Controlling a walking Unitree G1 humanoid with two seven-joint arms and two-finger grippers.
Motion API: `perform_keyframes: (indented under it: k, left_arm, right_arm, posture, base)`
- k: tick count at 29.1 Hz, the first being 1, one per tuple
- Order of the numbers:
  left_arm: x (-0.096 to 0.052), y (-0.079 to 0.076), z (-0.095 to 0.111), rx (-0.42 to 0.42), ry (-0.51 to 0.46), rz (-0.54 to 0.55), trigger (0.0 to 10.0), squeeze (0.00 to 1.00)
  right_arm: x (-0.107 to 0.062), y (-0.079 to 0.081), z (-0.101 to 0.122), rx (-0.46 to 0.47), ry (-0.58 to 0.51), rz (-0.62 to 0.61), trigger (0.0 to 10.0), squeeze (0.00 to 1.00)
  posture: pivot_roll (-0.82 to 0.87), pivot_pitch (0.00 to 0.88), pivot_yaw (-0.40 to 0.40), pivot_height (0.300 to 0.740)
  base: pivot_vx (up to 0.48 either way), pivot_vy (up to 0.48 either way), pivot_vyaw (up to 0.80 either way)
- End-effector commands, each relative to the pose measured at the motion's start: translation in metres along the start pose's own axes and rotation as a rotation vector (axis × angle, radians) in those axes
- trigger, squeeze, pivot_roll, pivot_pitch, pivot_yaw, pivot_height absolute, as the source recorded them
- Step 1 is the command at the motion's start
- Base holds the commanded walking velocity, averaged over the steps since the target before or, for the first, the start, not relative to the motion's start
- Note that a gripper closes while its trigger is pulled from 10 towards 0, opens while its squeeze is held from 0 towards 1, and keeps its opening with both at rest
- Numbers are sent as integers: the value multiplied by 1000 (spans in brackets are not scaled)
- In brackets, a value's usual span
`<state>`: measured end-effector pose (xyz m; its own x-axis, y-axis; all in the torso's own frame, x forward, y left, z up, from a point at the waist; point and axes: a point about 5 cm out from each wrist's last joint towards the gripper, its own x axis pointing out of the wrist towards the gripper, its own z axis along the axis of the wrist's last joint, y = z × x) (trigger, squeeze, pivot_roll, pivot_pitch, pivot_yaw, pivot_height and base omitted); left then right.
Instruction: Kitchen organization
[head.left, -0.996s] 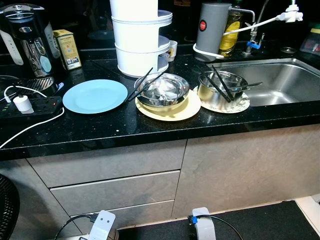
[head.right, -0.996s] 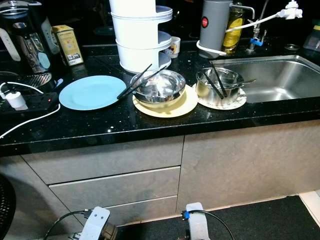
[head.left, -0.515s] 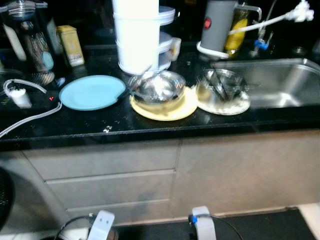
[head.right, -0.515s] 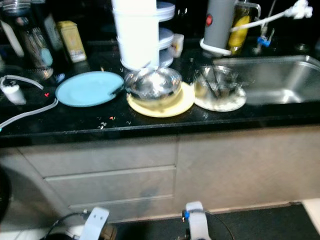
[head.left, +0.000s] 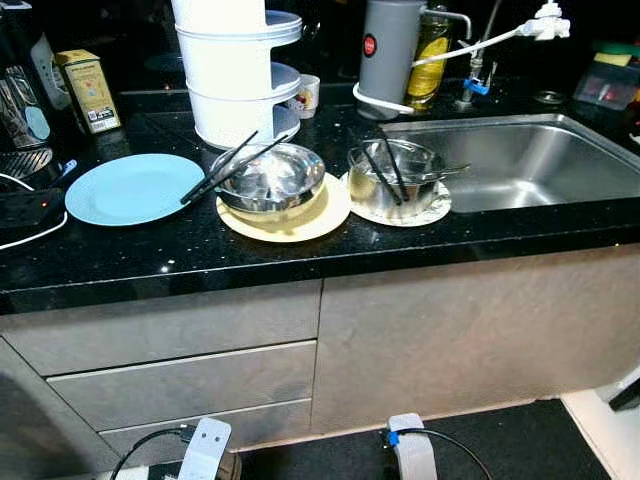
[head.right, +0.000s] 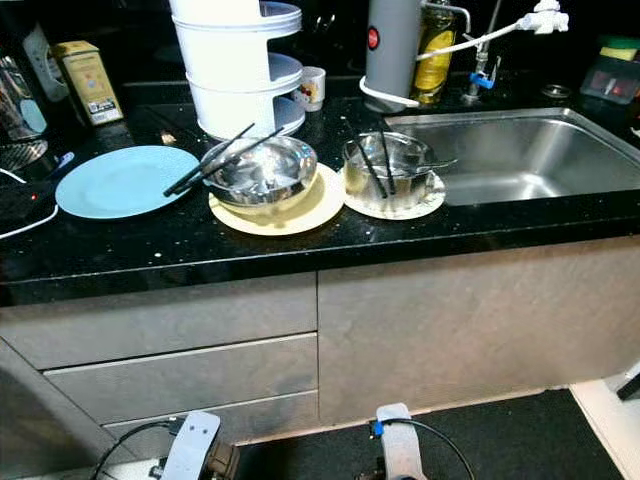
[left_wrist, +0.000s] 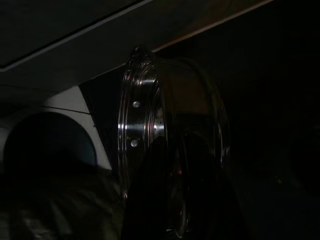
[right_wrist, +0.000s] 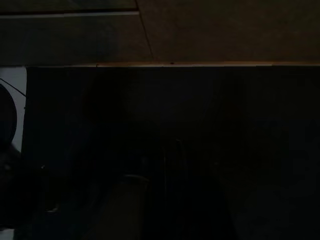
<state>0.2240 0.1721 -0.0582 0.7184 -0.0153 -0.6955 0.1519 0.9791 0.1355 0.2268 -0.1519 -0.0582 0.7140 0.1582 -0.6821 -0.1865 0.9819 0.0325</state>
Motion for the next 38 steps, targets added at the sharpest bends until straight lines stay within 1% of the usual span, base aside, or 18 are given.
perform_keyframes:
  k: [1, 10, 15, 19, 22, 25, 27, 29, 30, 31, 33, 34, 35, 37, 38]
  left_arm:
    - [-1, 7, -1, 0, -11, 17, 10000, 0]
    - [-1, 7, -1, 10, -9, 14, 10000, 0]
    - [-2, 4, 2, -24, -51, -7, 10000, 0]
    - [-2, 1, 1, -32, -51, -20, 10000, 0]
    - [-3, 0, -4, -33, -41, -30, 10000, 0]
    - [-4, 1, -6, -24, -36, -23, 10000, 0]
    - [-5, 2, -8, -19, -41, -6, 10000, 0]
    - [-5, 4, -10, -12, -31, 5, 10000, 0]
    - [-6, 5, -12, 29, -31, 11, 10000, 0]
    - [-6, 5, -12, 29, -31, 11, 10000, 0]
    - [-8, 10, -17, 119, -21, 50, 10000, 0]
    - [-8, 10, -17, 119, -21, 50, 10000, 0]
    - [-10, 16, -21, 163, -21, 98, 10000, 0]
    - [-11, 18, -23, 163, -23, 114, 10000, 0]
    - [-13, 20, -27, 175, -19, 132, 10000, 0]
  right_arm:
    - [-1, 7, -8, -2, 30, 22, 10000, 0]
    - [-1, 7, -8, -2, 31, 21, 10000, 0]
    - [-1, 7, -10, -3, 33, 20, 10000, 0]
    - [-2, 7, -9, 3, 18, 9, 10000, 0]
    - [-2, -1, -1, -12, -41, -61, 10000, 0]
    - [-2, -4, 5, -32, -86, -109, 10000, 0]
    - [-2, -4, 6, -40, -98, -110, 10000, 0]
    - [-1, -1, 5, -44, -89, -83, 10000, 0]
    - [-2, 2, 1, -57, -65, -64, 10000, 0]
    - [-2, 2, 1, -57, -65, -64, 10000, 0]
    - [-3, 5, -11, -55, -6, -37, 10000, 0]
    - [-3, 5, -11, -55, -6, -37, 10000, 0]
    - [-6, 7, -21, -38, 21, -29, 10000, 0]
    - [-7, 7, -24, -30, 25, -30, 10000, 0]
    - [-8, 10, -29, -6, 34, -24, 10000, 0]
  posture:
    - [-27, 130, -45, 740]
    - [-26, 120, -41, 740]
    - [-26, 118, -40, 740]
    - [-25, 116, -40, 740]
    - [-20, 122, -43, 740]
    - [-20, 123, -45, 740]
    - [-19, 120, -49, 740]
    - [-19, 119, -55, 740]
    - [-18, 117, -61, 740]
    - [-18, 117, -61, 740]
    - [-19, 118, -80, 740]
    - [-19, 118, -80, 740]
    - [-17, 117, -83, 740]
    - [-19, 115, -86, 740]
    - [-19, 111, -87, 740]
  base:
    - [0, 0, 0]
    - [0, 0, 0]
    - [0, 0, 0]
    - [0, 0, 0]
    - [0, 0, 0]
    - [0, 0, 0]
    - [0, 0, 0]
    - [0, 0, 0]
    - [0, 0, 0]
    - [0, 0, 0]
    - [0, 0, 0]
    - [0, 0, 0]
    - [0, 0, 0]
    - [0, 0, 0]
    - [0, 0, 0]
